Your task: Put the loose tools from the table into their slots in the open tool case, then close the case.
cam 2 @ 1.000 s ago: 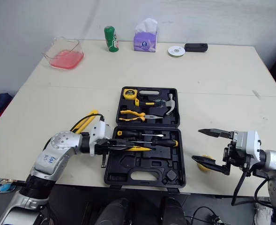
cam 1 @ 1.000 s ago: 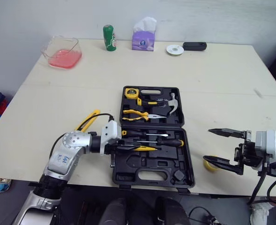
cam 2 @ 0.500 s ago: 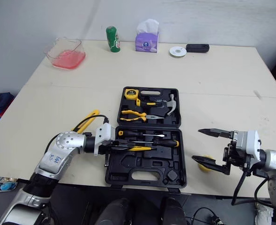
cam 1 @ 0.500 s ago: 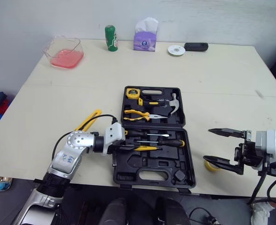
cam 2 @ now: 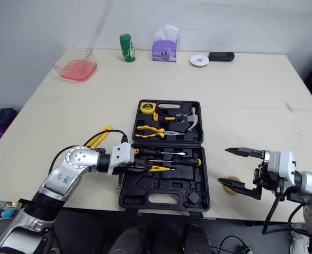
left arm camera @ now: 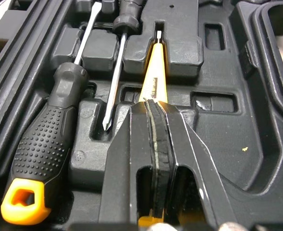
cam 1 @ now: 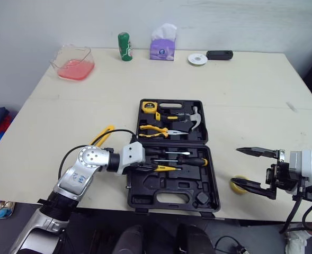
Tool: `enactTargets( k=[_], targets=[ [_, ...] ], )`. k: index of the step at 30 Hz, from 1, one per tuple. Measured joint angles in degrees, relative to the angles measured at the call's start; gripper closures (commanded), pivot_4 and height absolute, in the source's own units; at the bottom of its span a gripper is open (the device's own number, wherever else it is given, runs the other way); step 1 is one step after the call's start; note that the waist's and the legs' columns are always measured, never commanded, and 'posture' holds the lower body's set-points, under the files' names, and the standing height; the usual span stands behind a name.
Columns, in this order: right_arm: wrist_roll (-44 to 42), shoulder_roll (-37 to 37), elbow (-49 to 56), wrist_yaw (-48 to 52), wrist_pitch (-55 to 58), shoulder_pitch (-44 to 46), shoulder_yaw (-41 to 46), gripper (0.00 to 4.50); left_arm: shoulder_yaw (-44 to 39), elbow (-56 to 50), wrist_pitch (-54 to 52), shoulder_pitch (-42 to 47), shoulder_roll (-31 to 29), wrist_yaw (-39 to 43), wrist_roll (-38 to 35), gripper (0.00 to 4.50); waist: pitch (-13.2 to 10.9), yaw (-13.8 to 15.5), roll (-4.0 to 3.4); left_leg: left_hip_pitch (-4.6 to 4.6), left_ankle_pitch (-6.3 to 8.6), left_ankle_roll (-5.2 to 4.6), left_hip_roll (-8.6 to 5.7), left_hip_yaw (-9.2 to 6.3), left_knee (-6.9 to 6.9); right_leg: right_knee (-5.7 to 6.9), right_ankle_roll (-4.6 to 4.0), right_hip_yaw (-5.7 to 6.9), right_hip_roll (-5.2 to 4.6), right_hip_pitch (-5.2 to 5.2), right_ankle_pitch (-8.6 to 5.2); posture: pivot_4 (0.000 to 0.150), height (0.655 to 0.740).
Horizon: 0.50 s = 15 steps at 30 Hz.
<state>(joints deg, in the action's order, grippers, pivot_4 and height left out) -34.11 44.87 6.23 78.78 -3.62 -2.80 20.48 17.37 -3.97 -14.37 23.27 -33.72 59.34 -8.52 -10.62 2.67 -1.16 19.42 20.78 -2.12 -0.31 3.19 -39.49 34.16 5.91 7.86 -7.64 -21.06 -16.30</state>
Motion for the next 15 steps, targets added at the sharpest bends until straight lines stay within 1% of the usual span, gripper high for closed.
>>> enactTargets(
  k=[2,3,7,12,15],
  targets=[
    [0.11,0.00,0.00,-0.17,0.00,0.01,-0.03,0.00,0.26,0.12,-0.04,0.09,-0.03,-0.40,0.44,4.46,0.05,-0.02,-0.08,-0.37,0.05,0.01,0.05,0.08,0.23,-0.32,0.00,-0.08,-0.06,0.39,0.00,0.150,0.7400],
    [0.14,0.00,0.00,-0.27,0.00,0.09,-0.03,0.00,0.38,0.13,-0.14,0.26,-0.03,-0.47,0.51,4.46,0.07,-0.05,-0.11,-0.39,0.09,0.02,0.08,0.09,0.23,-0.33,-0.01,-0.11,-0.09,0.44,-0.01,0.150,0.7400],
    [0.25,0.01,0.00,-0.83,0.14,0.68,-0.04,0.00,0.36,-0.25,-0.38,0.86,-0.13,-0.39,0.51,4.46,0.08,-0.09,-0.13,-0.45,0.11,0.04,0.09,0.08,0.24,-0.32,-0.02,-0.13,-0.13,0.32,-0.01,0.150,0.7400],
    [0.69,0.10,0.00,-1.62,0.38,1.92,-0.04,0.00,-1.91,-1.96,-1.34,0.53,-0.93,-0.14,-0.70,4.46,-0.01,-0.23,-0.03,-0.12,0.08,0.05,0.10,0.16,0.23,-0.20,-0.04,-0.17,-0.10,-0.11,-0.02,0.150,0.7400],
    [1.22,0.86,-1.36,-2.48,0.26,3.06,0.25,0.00,-6.24,-2.69,-2.06,-0.60,-3.11,2.09,-4.78,4.46,-0.11,-0.74,0.06,0.16,0.04,0.03,0.10,0.27,0.23,0.08,-0.04,-0.21,-0.07,-0.42,-0.02,0.150,0.7400]
  ],
)
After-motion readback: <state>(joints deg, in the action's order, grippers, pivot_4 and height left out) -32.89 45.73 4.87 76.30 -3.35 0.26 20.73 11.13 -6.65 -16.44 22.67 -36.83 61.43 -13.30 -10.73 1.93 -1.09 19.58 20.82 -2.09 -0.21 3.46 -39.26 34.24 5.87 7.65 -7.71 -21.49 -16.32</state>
